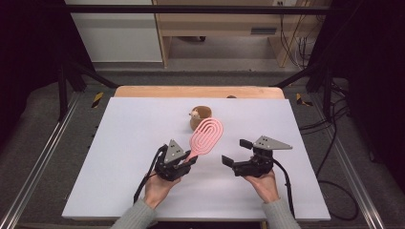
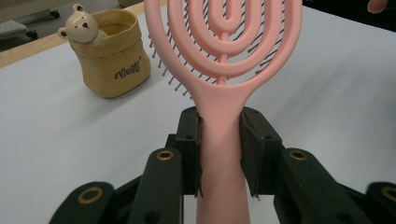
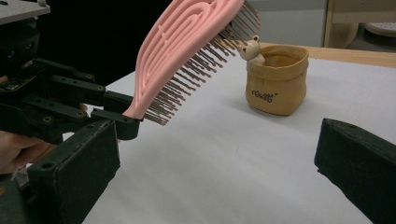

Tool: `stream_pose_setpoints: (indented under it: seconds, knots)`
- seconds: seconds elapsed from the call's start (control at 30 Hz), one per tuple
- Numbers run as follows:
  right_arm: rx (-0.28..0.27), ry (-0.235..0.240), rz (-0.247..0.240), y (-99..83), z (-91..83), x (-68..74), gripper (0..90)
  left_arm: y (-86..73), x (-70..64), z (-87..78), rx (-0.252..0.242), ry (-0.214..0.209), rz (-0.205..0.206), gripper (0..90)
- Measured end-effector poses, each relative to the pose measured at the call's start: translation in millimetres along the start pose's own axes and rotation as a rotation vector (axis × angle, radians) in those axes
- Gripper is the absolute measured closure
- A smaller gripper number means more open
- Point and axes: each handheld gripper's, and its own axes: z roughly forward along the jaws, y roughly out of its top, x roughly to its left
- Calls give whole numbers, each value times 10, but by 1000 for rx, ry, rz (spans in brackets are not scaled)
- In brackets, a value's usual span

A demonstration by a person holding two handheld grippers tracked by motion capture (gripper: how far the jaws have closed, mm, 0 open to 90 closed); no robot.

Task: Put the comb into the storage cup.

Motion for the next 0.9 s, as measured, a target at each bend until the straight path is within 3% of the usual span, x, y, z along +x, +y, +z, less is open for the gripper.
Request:
stream_pose_setpoints:
  seconds: [0.5, 0.9]
  knots:
    - [-17, 30, 37, 35, 3, 3, 12, 75, -186, 77, -22, -17, 39, 704]
    - [-17, 39, 59, 34, 17, -6, 22, 97, -305, 131, -41, -46, 43, 704]
